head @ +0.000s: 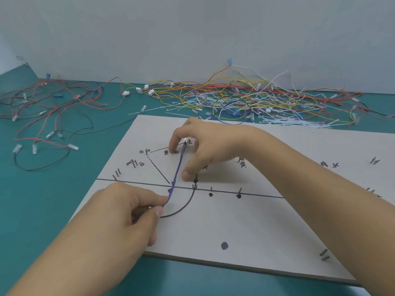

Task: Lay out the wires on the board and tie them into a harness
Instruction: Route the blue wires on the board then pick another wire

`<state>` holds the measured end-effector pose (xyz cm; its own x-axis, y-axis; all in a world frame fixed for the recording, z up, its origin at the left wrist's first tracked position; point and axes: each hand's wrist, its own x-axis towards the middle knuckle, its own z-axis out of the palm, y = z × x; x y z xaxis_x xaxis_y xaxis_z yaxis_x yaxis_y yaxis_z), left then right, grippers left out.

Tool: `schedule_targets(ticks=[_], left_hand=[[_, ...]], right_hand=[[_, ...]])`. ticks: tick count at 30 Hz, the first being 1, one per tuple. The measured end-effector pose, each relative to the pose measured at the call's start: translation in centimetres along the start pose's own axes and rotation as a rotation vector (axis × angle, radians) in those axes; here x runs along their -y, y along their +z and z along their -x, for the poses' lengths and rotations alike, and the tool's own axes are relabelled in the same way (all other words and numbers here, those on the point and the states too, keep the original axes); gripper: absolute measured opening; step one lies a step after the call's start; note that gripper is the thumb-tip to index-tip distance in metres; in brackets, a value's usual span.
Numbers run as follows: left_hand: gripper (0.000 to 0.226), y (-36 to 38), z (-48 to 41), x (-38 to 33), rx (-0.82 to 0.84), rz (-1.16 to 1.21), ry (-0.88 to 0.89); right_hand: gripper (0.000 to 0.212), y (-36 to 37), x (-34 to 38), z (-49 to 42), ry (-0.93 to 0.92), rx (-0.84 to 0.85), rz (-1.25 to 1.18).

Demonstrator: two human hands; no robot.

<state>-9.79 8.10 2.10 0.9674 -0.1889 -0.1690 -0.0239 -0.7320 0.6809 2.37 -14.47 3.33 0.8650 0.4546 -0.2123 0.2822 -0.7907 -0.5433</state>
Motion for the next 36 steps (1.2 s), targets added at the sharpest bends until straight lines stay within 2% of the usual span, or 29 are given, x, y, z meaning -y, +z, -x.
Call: schedule_targets(ticks=[4,14,17,21,26,30,33,34,36], left_hand=[[0.018,0.2,-0.5,0.4,0.043,-0.046,0.003],[0.02,-0.7,-0.5,0.0,0.058,-0.209,0.035],[0.031,-2.7,-1.1,1.2,0.03,-0.276,0.051],[0.037,-6.2,-3.7,3.9,0.031,-0.209,0.024],[0.067,-10.1,-8.1,5.3,0.081,-0.09,0.053],[0.052,-10.1,-10.5,4.6,0.116,-0.043,0.164],[0.013,-8.9,-11.8,4.4,0.111,-0.046,0.248],[0.011,-8.5,-12.3,4.6,0.101,-0.03,0.277],[0.025,-7.8,-12.9,5.1,0.063,0.035,0.306]], right_hand=[[0.051,-0.3,-0.3,0.1,-0.002,-0.007,-0.08],[0.048,0.6,1.2,-0.6,0.055,-0.058,0.022],[0.048,0.7,1.3,-0.5,0.087,-0.066,0.02],[0.048,0.8,1.3,-0.4,0.097,-0.064,0.005],[0.046,1.0,1.3,-0.2,0.094,-0.063,-0.007],[0.046,1.0,1.2,0.0,0.087,-0.064,-0.027],[0.046,1.1,1.1,0.0,0.079,-0.069,-0.035],[0.046,1.1,1.1,0.0,0.078,-0.069,-0.038],[0.046,1.2,1.0,0.0,0.075,-0.07,-0.042]])
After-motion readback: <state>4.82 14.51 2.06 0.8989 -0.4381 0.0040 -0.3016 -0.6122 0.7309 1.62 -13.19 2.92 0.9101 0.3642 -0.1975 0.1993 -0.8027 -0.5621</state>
